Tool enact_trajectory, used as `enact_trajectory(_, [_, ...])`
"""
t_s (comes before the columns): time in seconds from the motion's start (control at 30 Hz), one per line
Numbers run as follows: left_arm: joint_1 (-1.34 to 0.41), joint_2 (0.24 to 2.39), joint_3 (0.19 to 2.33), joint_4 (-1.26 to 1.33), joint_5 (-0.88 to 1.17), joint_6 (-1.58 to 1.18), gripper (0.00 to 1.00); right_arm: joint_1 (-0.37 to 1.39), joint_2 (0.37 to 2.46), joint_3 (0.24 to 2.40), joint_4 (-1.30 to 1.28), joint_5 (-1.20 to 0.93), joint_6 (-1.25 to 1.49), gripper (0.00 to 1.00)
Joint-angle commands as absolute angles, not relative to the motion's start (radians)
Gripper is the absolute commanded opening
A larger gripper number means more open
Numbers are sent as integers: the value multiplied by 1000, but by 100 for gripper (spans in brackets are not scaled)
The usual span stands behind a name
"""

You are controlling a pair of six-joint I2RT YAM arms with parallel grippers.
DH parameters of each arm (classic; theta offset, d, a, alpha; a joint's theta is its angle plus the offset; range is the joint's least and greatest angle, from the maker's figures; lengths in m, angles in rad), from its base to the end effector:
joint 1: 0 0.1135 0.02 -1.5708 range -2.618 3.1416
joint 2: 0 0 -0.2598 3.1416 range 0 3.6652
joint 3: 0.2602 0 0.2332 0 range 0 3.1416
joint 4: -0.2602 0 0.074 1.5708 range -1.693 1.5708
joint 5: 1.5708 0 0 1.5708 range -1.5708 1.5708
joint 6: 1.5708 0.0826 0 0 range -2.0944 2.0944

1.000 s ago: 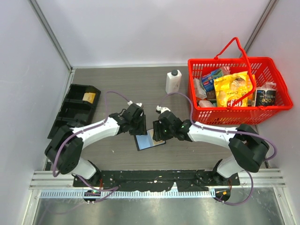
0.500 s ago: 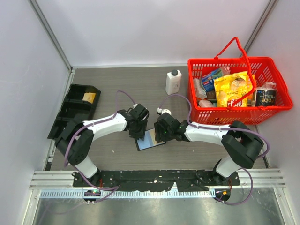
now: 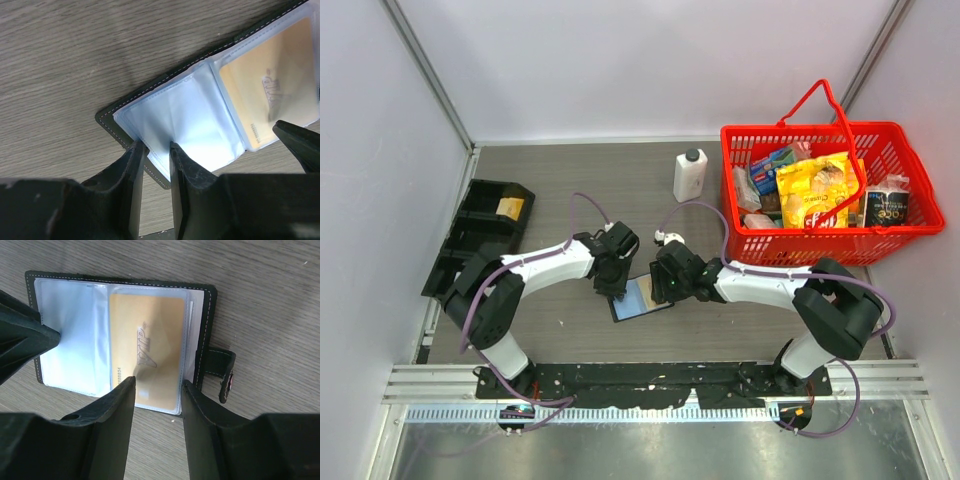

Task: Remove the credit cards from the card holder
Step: Remove the credit card from the card holder.

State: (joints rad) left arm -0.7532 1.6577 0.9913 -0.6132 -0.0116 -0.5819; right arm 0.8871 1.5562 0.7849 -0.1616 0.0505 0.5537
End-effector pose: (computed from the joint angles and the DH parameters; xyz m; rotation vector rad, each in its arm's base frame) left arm 0.2208 -0.2057 0.1302 0.2452 2.8849 -0.2497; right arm 0.2008 0.2399 0.1335 -0.4073 2.5504 0.5136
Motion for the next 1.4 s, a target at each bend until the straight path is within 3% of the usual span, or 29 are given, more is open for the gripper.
enact_trajectory(0.0, [-758, 1671, 1002, -635, -18, -566, 29, 894, 1537, 776, -114, 15, 552, 45])
enact_trajectory(0.47, [-758, 1643, 985, -601, -18, -575, 28, 893, 1460, 827, -164, -20, 537, 43])
enact_trajectory(0.97, [-758, 1614, 971, -578, -28, -584, 27, 893, 1445, 842, -218, 57, 520, 54])
enact_trajectory(1.2, [-758, 1445, 896, -488, -130, -606, 28, 893, 1417, 833, -207, 81, 511, 61])
enact_trajectory(1.37, [-758, 1266, 786, -375, -208, -643, 36, 894, 1385, 818, -186, 80, 495, 68])
